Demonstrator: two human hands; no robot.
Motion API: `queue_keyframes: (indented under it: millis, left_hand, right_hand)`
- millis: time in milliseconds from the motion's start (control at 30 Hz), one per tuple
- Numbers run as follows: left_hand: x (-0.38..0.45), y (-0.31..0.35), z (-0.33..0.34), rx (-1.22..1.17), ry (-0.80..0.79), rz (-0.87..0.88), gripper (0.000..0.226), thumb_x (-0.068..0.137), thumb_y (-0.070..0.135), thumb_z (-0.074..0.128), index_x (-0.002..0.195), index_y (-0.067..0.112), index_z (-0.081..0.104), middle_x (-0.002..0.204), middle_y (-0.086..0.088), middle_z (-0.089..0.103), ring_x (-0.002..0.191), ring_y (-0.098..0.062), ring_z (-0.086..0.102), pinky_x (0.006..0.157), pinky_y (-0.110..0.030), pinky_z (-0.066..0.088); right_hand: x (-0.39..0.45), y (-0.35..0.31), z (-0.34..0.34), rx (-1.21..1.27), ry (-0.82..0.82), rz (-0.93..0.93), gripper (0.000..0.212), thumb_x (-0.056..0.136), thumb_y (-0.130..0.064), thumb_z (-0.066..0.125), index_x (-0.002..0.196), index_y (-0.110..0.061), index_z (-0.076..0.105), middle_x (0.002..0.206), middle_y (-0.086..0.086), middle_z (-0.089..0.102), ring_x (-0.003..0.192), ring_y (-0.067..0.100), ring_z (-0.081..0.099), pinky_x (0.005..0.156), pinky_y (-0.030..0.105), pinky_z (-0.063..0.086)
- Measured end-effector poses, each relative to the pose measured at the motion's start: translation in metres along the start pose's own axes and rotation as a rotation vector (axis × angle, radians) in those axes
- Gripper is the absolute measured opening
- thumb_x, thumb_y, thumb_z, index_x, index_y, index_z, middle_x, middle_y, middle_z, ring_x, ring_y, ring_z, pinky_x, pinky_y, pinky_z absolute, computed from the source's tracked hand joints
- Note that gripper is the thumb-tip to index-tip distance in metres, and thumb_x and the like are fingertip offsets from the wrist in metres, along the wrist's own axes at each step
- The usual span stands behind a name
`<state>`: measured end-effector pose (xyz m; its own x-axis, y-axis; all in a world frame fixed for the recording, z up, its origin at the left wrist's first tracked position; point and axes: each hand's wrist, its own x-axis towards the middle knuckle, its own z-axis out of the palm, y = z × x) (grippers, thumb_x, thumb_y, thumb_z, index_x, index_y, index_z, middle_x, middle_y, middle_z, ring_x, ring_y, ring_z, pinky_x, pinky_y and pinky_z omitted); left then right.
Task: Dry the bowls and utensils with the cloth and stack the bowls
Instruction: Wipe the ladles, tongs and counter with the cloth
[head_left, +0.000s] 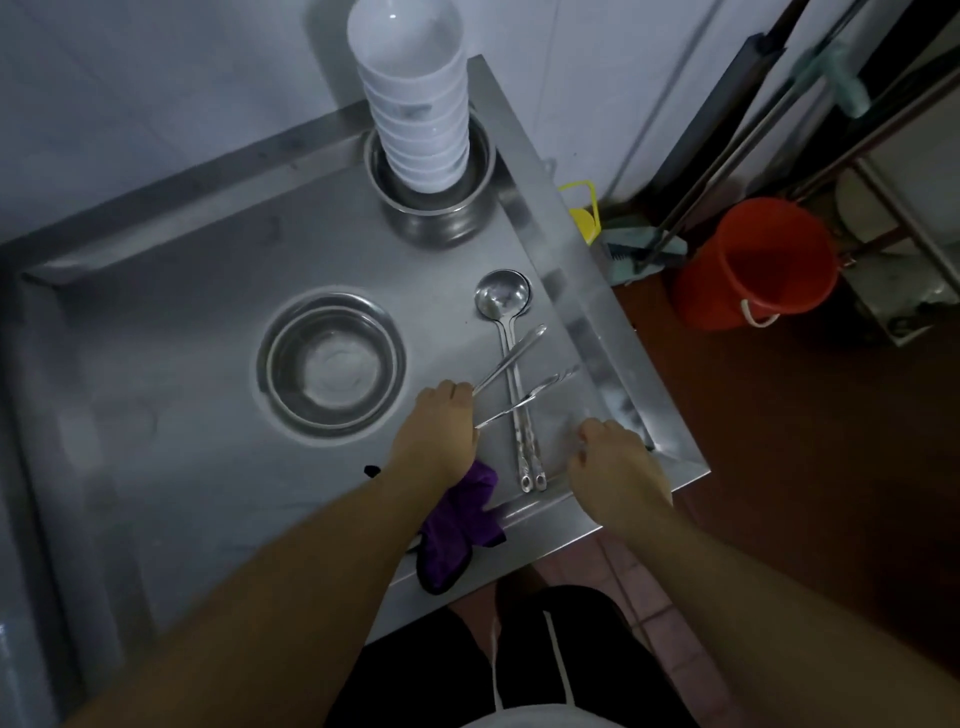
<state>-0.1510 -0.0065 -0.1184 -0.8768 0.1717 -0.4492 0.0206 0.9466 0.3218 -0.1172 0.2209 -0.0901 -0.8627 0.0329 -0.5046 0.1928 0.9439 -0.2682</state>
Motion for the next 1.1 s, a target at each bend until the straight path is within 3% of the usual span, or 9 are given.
queue_keyframes:
  millis: [500,633,833,1100]
  left_hand:
    - [0.027,0.009,-0.005,0.013,0.005,-0.031,0.05,0.097,0.021,0.065,0.143,0.011,0.048,0.134,-0.011,0.054,0.118,-0.031,0.053,0.095,-0.045,0.051]
    - [0.022,0.007,-0.008,0.037,0.012,-0.033,0.055,0.095,0.023,0.065,0.146,0.013,0.046,0.135,-0.011,0.054,0.117,-0.031,0.054,0.094,-0.045,0.051]
    - [0.002,-0.009,-0.01,0.02,0.023,-0.041,0.055,0.095,0.016,0.058,0.148,0.013,0.044,0.136,-0.01,0.055,0.115,-0.031,0.054,0.094,-0.047,0.051]
    - [-0.008,-0.034,-0.008,-0.084,0.01,0.01,0.07,0.091,0.006,0.059,0.157,0.017,0.039,0.165,-0.008,0.036,0.144,-0.03,0.042,0.117,-0.042,0.038]
  right_hand:
    - [0.004,0.013,0.007,0.024,-0.021,-0.016,0.025,0.097,-0.022,0.051,0.118,-0.016,0.062,0.112,0.008,0.066,0.101,0.029,0.061,0.075,0.034,0.044]
    - [0.004,0.002,0.003,0.012,-0.058,-0.033,0.028,0.098,-0.021,0.049,0.122,-0.015,0.062,0.114,0.007,0.064,0.108,0.029,0.058,0.082,0.038,0.051]
    - [-0.002,-0.03,0.006,-0.007,-0.047,-0.185,0.019,0.102,-0.028,0.051,0.114,-0.016,0.061,0.109,0.004,0.062,0.104,0.024,0.055,0.086,0.041,0.052]
    - [-0.016,-0.079,0.033,0.027,-0.058,-0.298,0.017,0.094,-0.019,0.056,0.108,-0.013,0.065,0.105,0.006,0.062,0.102,0.026,0.053,0.077,0.039,0.045]
